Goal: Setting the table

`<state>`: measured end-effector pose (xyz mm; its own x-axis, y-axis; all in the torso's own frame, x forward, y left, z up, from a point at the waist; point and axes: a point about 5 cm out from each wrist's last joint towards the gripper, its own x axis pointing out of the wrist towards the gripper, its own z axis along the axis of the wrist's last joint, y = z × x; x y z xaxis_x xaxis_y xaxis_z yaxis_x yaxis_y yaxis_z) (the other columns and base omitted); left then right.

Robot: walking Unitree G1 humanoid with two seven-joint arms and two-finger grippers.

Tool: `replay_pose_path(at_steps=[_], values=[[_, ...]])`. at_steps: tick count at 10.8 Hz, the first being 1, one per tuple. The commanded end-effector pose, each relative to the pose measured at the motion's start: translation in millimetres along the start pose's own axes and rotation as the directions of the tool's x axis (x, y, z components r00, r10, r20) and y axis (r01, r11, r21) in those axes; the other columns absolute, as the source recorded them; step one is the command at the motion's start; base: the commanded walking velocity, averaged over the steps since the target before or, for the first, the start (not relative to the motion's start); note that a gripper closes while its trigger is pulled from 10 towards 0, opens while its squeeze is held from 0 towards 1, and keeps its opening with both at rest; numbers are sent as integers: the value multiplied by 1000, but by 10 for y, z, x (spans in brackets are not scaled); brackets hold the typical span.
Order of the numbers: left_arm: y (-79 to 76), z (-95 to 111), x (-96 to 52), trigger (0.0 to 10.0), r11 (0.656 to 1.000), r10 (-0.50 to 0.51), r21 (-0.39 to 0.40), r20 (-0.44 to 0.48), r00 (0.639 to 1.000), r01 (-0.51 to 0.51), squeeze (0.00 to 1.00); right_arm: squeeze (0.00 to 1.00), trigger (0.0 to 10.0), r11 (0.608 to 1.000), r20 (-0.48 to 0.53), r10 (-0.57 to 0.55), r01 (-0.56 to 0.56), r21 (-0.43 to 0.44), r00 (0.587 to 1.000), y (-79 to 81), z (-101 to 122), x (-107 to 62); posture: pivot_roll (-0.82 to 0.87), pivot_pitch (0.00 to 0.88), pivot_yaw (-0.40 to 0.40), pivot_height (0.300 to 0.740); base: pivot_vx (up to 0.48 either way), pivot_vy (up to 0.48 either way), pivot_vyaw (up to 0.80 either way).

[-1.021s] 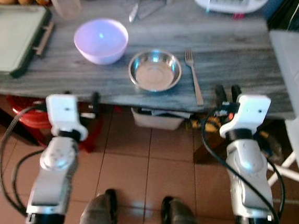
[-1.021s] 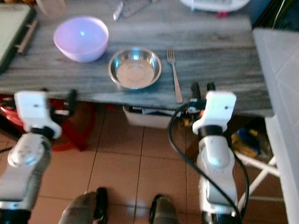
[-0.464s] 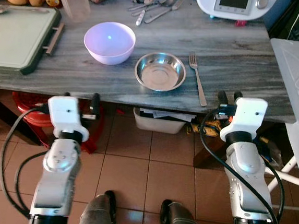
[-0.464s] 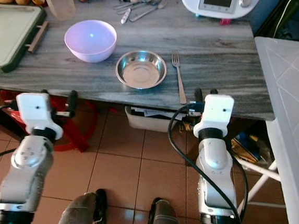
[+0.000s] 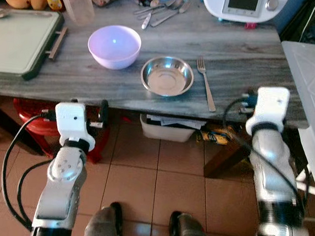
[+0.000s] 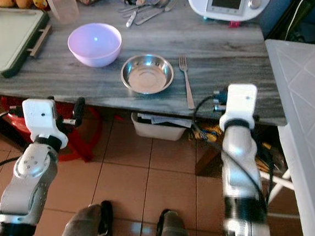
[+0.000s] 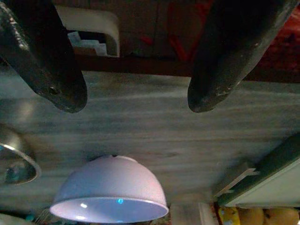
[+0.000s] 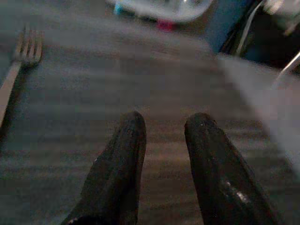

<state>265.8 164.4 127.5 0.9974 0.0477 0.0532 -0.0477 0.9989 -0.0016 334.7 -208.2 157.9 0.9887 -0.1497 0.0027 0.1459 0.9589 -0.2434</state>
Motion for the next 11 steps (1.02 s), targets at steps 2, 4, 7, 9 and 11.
replay_pose_path(at_steps=[2,4,7,9,11], values=[[11,15,-48,10000,1000,-6,18,-5,1000,6,0,0,10000,997,-61,64,-62,37,996,52,-47,58,-12,198,50,740,0,0,0],[9,12,-67,10000,1000,-4,20,-13,1000,4,0,0,10000,991,-80,132,-130,33,988,110,-26,138,-11,208,46,740,0,0,0],[6,4,-109,10000,1000,-4,23,-27,1000,4,0,0,10000,975,-98,221,-217,54,970,196,32,212,-8,228,37,740,0,0,0],[2,3,-110,10000,1000,1,21,-31,1000,-1,0,0,10000,961,-107,274,-268,68,956,246,50,221,-11,229,31,740,0,0,0],[-14,-8,-117,10000,1000,3,15,-37,999,-3,0,0,10000,940,-119,338,-329,91,934,308,38,187,-17,230,28,740,0,0,0]])
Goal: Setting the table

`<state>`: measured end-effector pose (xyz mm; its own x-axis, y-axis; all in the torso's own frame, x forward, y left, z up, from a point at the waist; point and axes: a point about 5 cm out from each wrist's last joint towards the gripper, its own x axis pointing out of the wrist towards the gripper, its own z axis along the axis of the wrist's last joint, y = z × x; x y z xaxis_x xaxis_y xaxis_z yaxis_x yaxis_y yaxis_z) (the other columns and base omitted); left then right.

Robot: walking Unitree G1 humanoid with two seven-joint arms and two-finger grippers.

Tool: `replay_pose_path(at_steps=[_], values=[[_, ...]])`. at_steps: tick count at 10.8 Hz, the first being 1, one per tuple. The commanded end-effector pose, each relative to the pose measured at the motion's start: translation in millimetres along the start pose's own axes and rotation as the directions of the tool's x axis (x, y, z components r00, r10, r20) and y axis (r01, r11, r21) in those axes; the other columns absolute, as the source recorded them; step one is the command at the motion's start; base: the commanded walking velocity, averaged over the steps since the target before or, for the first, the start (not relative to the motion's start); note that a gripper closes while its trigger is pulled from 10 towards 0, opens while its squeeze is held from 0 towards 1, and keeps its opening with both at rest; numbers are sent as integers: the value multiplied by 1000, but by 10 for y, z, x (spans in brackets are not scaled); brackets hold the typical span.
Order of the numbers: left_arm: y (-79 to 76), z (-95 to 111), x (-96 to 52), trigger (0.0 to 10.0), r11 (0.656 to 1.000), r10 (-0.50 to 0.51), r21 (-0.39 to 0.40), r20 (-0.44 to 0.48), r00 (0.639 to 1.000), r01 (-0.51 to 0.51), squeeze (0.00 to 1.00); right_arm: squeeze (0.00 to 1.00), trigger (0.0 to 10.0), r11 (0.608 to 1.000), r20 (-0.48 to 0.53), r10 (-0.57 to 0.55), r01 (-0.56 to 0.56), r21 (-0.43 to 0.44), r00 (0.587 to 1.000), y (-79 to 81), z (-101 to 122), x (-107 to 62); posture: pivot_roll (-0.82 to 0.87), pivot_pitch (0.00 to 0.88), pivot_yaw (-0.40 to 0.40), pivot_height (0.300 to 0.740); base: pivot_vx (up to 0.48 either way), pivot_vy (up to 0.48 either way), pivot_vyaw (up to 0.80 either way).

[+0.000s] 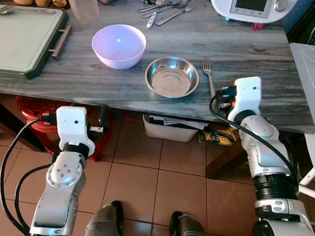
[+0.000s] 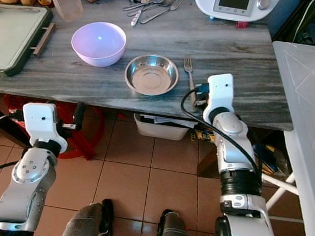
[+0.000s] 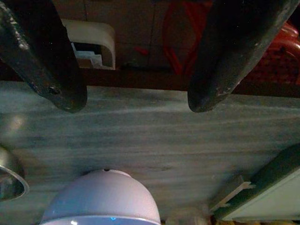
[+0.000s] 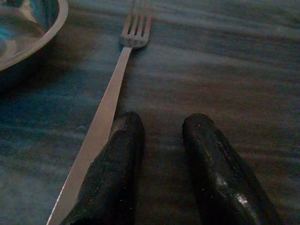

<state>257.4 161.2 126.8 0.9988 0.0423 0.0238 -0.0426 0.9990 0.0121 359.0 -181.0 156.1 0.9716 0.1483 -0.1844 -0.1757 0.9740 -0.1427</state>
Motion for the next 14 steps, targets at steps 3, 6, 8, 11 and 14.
replay_pose_path(at_steps=[3,6,8,11,14], values=[[14,-8,-14,10000,1000,9,3,-8,1000,-9,0,0,10000,999,-33,42,-41,22,999,62,-49,-17,-20,229,26,740,0,0,0],[20,-5,-6,10000,1000,13,3,-8,1000,-13,0,0,10000,996,-37,73,-71,54,997,107,-55,-16,-18,227,27,740,0,0,0],[22,-1,0,10000,1000,13,4,-6,1000,-13,0,0,10000,992,-19,110,-109,67,994,161,-12,-19,-17,225,28,740,0,0,0],[15,6,6,10000,1000,11,5,-3,1000,-11,0,0,10000,989,-12,128,-126,76,992,183,-9,-30,-17,225,29,740,0,0,0],[18,14,8,10000,1000,15,2,1,1000,-15,0,0,10000,993,-14,98,-97,73,995,94,-22,-80,-14,223,25,740,0,0,0]])
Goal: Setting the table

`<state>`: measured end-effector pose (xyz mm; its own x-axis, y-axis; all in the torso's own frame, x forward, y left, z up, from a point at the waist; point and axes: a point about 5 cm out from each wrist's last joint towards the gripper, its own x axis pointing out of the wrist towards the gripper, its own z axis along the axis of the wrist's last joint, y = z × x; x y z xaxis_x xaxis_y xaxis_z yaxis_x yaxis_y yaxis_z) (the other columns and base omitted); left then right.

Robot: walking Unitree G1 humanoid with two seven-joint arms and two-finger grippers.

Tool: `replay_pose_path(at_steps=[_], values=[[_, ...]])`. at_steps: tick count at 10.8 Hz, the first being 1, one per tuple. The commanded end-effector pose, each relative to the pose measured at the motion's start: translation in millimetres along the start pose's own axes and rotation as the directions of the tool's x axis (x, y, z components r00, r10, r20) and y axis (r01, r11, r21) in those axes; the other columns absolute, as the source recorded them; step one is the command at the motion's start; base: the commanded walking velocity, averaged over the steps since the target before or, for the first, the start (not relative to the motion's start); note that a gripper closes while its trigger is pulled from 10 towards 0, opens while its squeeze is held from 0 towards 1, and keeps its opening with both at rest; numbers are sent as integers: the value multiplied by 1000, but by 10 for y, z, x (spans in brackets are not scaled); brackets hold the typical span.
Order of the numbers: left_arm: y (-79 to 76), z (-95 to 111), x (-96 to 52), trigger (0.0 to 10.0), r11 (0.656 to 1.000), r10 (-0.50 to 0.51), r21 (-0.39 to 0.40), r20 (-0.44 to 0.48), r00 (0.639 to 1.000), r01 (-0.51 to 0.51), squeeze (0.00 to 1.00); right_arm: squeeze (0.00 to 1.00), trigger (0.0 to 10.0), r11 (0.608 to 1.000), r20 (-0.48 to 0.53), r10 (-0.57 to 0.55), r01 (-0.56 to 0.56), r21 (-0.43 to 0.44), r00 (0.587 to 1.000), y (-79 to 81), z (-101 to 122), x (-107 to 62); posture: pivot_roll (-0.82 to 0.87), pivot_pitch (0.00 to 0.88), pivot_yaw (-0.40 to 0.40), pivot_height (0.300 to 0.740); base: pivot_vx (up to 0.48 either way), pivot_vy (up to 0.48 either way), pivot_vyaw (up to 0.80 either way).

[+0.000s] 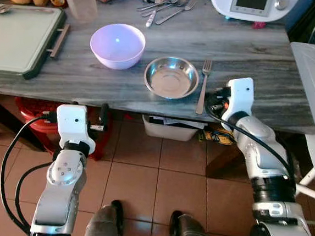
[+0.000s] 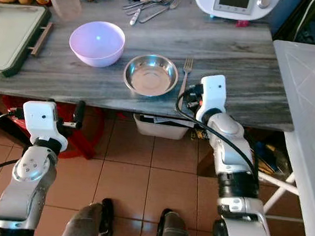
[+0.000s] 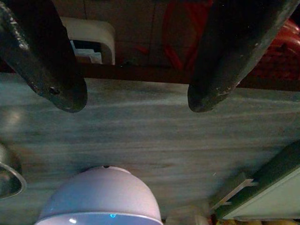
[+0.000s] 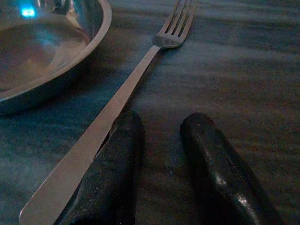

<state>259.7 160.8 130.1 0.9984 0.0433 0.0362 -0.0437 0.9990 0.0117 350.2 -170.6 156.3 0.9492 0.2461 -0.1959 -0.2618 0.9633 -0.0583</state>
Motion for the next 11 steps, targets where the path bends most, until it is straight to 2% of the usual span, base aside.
replay_pose_path(at_steps=[1,3,4,5,7,8,10,11], values=[[22,-15,-18,10000,1000,15,1,-10,1000,-15,0,0,10000,1000,-6,-23,23,-2,1000,-59,-26,-61,-15,222,25,740,0,0,0],[15,-4,-16,10000,1000,12,-5,-5,1000,-12,0,0,10000,990,68,-125,128,-51,990,-209,34,-215,-21,221,27,740,0,0,0],[16,-2,-17,10000,1000,11,-5,-4,1000,-11,0,0,10000,986,99,-156,161,-44,983,-241,59,-277,-23,222,28,740,0,0,0],[26,-5,-39,10000,1000,12,-4,-6,1000,-12,0,0,10000,970,214,-216,235,-67,953,-244,138,-430,-29,220,30,740,0,0,0],[47,-59,-113,10000,1000,7,-2,-26,1000,-7,0,0,10000,930,377,-255,333,-155,890,-61,192,-663,-31,206,32,740,0,0,0],[34,-91,-143,10000,1000,-2,-4,-40,999,2,0,0,10000,926,404,-257,344,-158,878,45,193,-719,-35,207,37,740,0,0,0],[-19,-146,-164,10000,1000,-21,-11,-60,998,20,0,0,10000,926,369,-290,356,-124,883,186,10,-784,-40,202,40,740,0,0,0],[-49,-141,-144,10000,999,-30,-14,-57,998,29,0,0,10000,927,360,-302,361,-106,883,169,-29,-793,-46,199,41,740,0,0,0]])
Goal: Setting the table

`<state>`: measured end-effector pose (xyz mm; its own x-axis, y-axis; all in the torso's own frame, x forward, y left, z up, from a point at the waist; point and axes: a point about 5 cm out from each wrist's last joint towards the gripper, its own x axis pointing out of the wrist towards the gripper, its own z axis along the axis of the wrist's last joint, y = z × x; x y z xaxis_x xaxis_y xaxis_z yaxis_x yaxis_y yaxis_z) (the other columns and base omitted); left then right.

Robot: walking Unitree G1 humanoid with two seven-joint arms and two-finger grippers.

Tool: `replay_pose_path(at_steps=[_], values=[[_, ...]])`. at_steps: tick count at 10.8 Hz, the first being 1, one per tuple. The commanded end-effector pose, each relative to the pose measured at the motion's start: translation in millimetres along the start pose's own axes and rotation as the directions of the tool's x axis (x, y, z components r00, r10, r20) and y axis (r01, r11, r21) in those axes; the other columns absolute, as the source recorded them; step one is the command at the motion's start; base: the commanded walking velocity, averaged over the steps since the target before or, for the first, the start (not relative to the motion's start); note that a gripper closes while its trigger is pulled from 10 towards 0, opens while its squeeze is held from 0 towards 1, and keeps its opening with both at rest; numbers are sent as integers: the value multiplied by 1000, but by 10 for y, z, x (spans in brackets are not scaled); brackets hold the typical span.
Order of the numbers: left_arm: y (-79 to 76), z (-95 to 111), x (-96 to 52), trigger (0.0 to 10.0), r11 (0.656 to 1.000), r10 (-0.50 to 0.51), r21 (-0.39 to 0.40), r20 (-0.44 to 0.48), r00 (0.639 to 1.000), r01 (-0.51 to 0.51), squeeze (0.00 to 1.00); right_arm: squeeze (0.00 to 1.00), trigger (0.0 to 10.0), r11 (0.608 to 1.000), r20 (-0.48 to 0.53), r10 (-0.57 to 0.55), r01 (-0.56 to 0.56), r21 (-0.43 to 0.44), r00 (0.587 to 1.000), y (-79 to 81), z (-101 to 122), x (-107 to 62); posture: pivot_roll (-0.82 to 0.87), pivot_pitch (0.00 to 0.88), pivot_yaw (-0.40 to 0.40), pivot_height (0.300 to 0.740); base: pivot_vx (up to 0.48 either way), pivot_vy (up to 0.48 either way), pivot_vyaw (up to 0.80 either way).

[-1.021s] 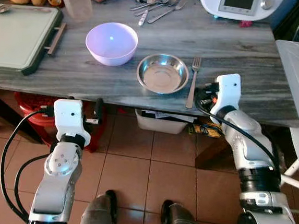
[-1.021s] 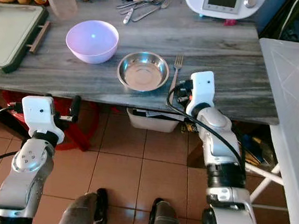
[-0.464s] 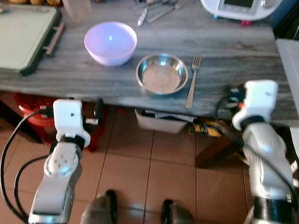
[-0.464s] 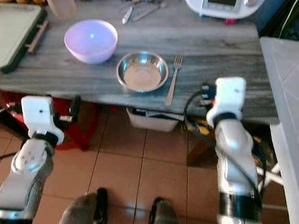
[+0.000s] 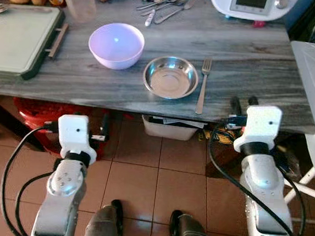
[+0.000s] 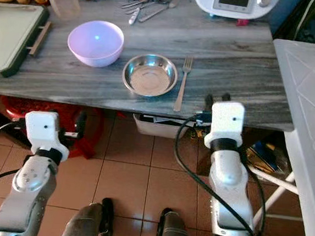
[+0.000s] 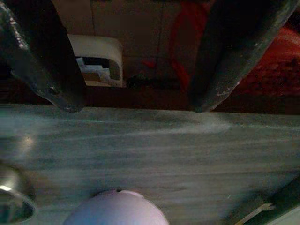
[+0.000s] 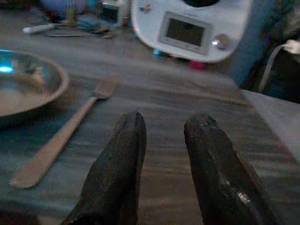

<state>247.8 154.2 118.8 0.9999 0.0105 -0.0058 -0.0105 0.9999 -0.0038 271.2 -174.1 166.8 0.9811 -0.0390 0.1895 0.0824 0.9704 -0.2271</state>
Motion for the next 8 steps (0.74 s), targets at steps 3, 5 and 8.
replay_pose_path(at_steps=[3,5,8], values=[[26,-20,7,10000,1000,8,-2,-7,1000,-8,0,0,10000,994,-30,-111,111,7,993,-274,-63,47,-50,195,34,740,0,0,0],[44,-11,35,10000,1000,23,-8,-1,1000,-23,0,0,10000,996,-25,-84,85,26,996,-199,-56,43,-53,181,32,740,0,0,0],[30,-7,80,10000,1000,29,-10,7,1000,-29,0,0,10000,994,-29,-85,87,60,996,-163,-79,61,-61,167,30,740,-175,0,0]])
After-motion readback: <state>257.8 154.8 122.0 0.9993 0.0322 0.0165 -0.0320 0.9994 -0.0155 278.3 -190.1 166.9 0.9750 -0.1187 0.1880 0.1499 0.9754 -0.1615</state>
